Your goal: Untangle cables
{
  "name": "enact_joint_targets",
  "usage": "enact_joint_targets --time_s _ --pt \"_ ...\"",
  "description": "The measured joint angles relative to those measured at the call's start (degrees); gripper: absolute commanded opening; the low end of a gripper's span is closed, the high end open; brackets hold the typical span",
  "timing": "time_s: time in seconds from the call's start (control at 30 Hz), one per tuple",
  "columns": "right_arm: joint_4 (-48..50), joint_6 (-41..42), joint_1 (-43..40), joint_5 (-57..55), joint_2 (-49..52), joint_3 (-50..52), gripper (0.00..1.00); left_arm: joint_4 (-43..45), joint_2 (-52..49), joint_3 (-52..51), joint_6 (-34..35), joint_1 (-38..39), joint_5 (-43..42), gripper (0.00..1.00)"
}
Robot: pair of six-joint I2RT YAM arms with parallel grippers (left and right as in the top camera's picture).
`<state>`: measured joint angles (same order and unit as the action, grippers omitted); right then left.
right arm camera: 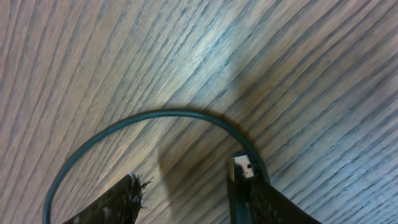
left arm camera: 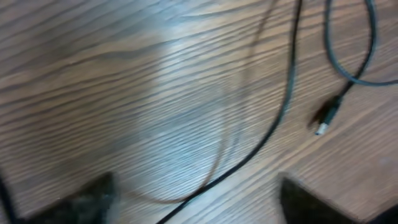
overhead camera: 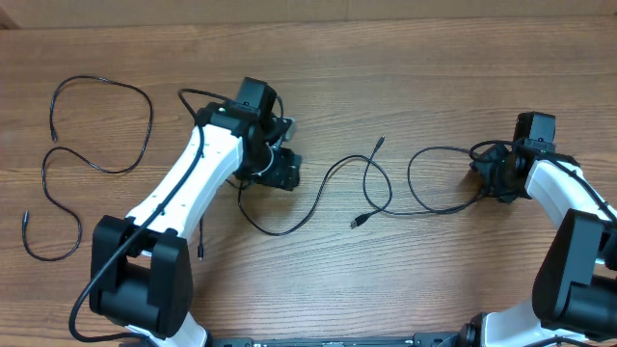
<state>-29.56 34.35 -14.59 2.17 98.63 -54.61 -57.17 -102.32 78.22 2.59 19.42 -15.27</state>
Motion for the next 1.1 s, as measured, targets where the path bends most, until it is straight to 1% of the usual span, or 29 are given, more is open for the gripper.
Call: enact_joint_targets --time_s 0.1,0.13,0.2,0.23,0.3,0.4,0.47,0.63,0.73,0.77,0.87,0.9,0.97,1.1 --pt "0.00 -0.07 0.00 0.63 0.00 0.00 0.61 1.29 0.00 -0.02 0.02 1.70 -0.96 1.00" --pt "0.02 -0.09 0.00 0.81 0.00 0.00 0.62 1.75 0.00 -0.02 0.02 2.27 -1.11 0.98" --pt "0.02 -0.13 0.00 1.01 0.00 0.00 0.63 2.80 0.00 -0.04 0.24 3.34 -1.31 0.84" --pt "-0.02 -0.11 0.00 1.05 0.00 0.00 0.63 3.39 0.00 -0.04 0.33 4.02 -1.33 0.81" --pt "0.02 -0.09 0.00 1.22 0.00 0.00 0.63 4.42 0.00 -0.04 0.85 5.27 -1.46 0.81" --pt "0.00 -0.11 0.00 1.46 0.00 0.00 0.64 5.88 0.00 -0.04 2.64 7.41 -0.74 0.87" --pt "0.00 -0.11 0.00 1.49 0.00 0.00 0.64 6.58 0.00 -0.04 4.59 8.98 1.22 0.87" --pt "0.00 -0.15 0.00 1.49 0.00 0.00 0.65 8.68 -0.04 -0.09 8.79 12.55 6.97 0.78" --pt "0.00 -0.11 0.00 1.53 0.00 0.00 0.66 10.60 -1.07 -0.09 10.82 14.43 8.92 0.76" --pt "0.02 -0.09 0.00 1.53 0.00 0.00 0.66 11.02 -1.81 -0.09 11.26 14.91 9.22 0.73" --pt "0.00 -0.11 0.00 1.70 0.00 0.00 0.66 12.74 -5.79 -0.09 12.68 16.28 10.08 0.58" --pt "0.04 -0.11 0.00 1.77 0.00 0.00 0.66 13.29 -7.50 -0.09 13.18 16.63 10.23 0.49" --pt "0.00 -0.07 0.00 1.88 0.00 0.00 0.66 13.88 -10.38 -0.11 13.68 17.00 10.60 0.04" --pt "0.00 -0.09 0.00 1.88 0.00 0.00 0.66 13.18 -12.07 -0.37 13.57 16.92 11.56 0.04"
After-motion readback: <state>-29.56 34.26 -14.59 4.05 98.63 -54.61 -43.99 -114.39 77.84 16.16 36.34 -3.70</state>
